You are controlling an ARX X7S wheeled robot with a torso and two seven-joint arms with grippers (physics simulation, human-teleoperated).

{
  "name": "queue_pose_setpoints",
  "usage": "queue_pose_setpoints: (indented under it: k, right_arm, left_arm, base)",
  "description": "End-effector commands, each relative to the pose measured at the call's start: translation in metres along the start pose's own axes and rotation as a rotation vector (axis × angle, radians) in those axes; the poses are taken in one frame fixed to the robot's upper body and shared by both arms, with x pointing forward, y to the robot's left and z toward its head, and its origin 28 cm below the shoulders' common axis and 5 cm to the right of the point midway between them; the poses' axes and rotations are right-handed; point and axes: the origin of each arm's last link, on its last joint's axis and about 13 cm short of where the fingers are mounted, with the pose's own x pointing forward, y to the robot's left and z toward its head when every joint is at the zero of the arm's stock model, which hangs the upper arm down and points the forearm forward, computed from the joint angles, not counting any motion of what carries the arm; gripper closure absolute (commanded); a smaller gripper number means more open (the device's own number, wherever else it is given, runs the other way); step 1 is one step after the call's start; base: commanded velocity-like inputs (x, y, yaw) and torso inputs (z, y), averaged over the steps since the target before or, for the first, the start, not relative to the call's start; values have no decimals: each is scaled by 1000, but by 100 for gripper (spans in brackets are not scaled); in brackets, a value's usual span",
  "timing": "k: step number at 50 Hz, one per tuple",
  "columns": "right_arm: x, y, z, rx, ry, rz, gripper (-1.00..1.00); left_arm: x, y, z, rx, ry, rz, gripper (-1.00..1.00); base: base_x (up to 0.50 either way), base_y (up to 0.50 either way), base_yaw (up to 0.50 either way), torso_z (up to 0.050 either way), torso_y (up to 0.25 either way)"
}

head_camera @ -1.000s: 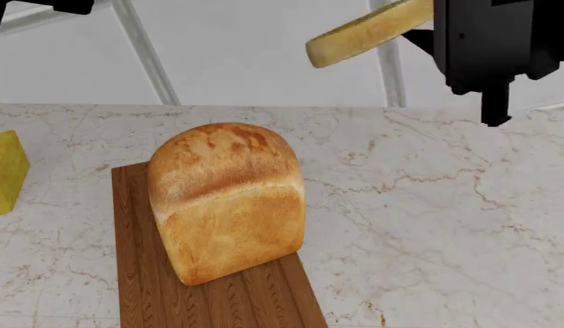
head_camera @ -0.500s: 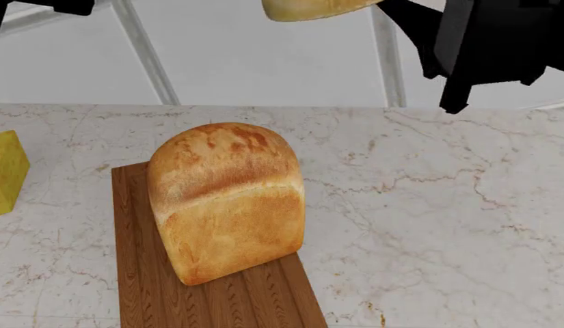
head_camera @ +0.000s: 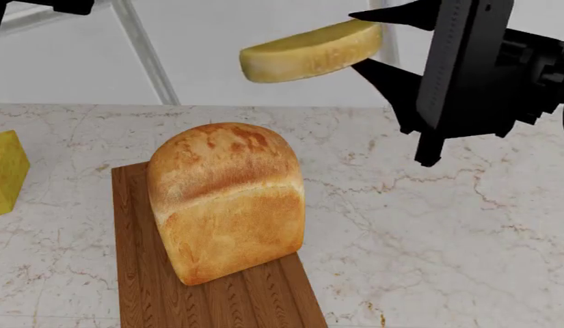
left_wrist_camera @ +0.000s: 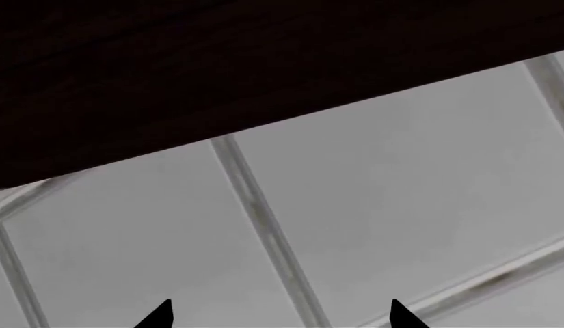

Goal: Pick up the wedge of cheese and place it on the slice of bread to prepare a simple cheese on bread dish.

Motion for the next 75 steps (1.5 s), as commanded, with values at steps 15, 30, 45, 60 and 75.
queue_pose_setpoints:
  k: [15,30,45,60,75]
  right_arm:
    - [7,4,2,16,-58,5,100]
    - [19,21,1,116,-204,-131,100]
    - [22,47,0,168,-313,-174,100]
    - [32,51,9,163,-412,-141,100]
    - [34,65,1,201,-397,-127,100]
  left_arm:
    - [-9,-4,-8,-16,5,-13,-100]
    - [-9,-3,-8,-17,-2,-7,-100]
    - [-9,-3,-8,-15,0,-5,-100]
    - [-9,-3,-8,-16,0,-3,-100]
    - [-9,-3,-8,-12,1,0,-100]
  base:
    - [0,0,0,0,0]
    - [0,0,0,0,0]
    - [0,0,0,0,0]
    - [0,0,0,0,0]
    - [0,0,0,0,0]
